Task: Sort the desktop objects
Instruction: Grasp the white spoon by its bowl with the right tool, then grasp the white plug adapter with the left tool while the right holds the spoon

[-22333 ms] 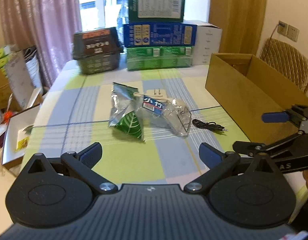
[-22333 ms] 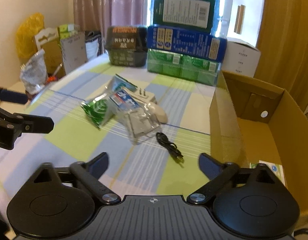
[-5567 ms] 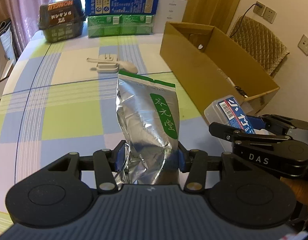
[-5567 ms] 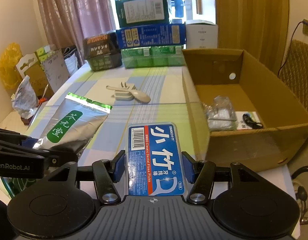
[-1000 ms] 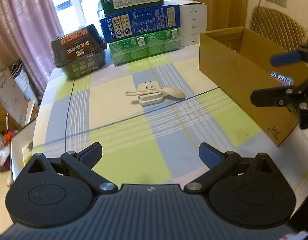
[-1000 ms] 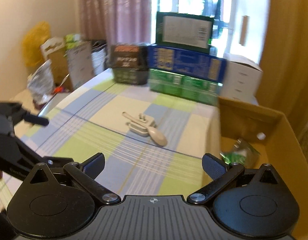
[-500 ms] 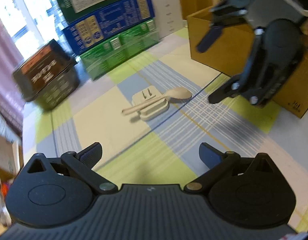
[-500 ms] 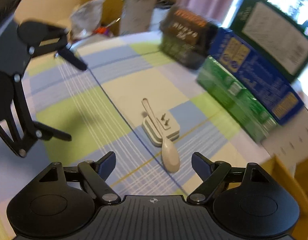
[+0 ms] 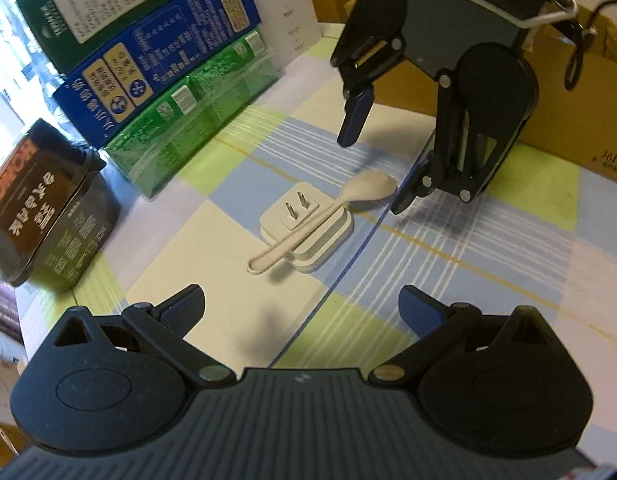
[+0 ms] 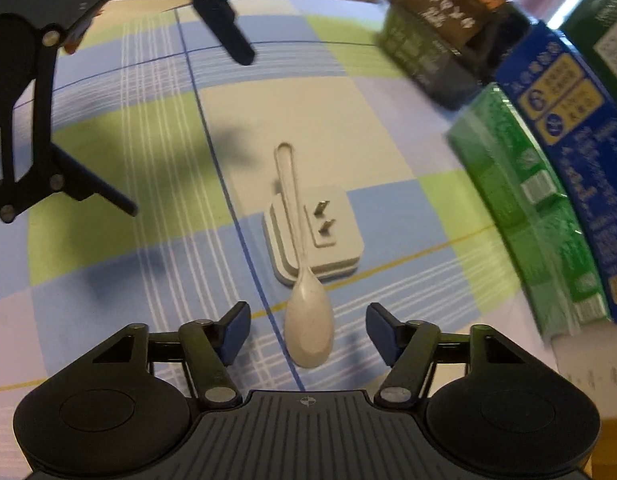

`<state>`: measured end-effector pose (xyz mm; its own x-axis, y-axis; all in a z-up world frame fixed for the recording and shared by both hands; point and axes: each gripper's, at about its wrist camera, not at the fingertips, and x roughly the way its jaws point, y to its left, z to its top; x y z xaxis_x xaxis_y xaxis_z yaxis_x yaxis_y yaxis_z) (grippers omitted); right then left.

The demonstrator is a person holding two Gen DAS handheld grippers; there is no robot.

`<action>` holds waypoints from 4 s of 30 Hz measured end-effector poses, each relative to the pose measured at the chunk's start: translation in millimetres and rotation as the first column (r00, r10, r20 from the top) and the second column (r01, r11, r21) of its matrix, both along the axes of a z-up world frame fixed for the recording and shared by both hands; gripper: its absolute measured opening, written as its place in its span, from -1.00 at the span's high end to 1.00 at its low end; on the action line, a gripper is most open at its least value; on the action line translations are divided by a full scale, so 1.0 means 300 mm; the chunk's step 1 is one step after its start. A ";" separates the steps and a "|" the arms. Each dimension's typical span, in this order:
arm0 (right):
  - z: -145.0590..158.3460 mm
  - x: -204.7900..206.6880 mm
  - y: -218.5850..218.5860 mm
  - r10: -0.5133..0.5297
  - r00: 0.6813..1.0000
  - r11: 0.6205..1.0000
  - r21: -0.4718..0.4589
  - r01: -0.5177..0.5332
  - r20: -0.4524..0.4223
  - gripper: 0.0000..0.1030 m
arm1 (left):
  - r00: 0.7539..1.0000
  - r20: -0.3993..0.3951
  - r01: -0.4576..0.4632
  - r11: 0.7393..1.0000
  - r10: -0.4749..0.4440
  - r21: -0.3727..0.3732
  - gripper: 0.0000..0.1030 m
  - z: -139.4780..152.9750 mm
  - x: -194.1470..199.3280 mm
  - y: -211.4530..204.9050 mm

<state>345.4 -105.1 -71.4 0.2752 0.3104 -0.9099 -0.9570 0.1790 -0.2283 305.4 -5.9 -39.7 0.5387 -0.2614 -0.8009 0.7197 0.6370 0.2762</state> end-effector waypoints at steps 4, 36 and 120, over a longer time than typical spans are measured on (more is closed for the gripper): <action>-0.037 0.019 0.026 0.037 0.999 0.998 -0.054 -0.038 -0.018 0.00 | 1.000 -0.005 0.007 1.000 -0.007 0.011 -0.97 -0.019 0.034 0.000; 0.082 -0.041 -0.075 -0.103 0.993 0.990 -0.097 0.098 -0.051 0.43 | 0.999 -0.009 0.048 0.999 -0.047 0.005 -0.97 -0.035 0.100 -0.060; -0.049 -0.754 -0.413 -0.725 0.673 0.631 0.251 0.734 -0.146 0.42 | 0.957 -0.242 -0.196 0.972 0.160 -0.129 -0.27 -0.177 -0.550 -0.179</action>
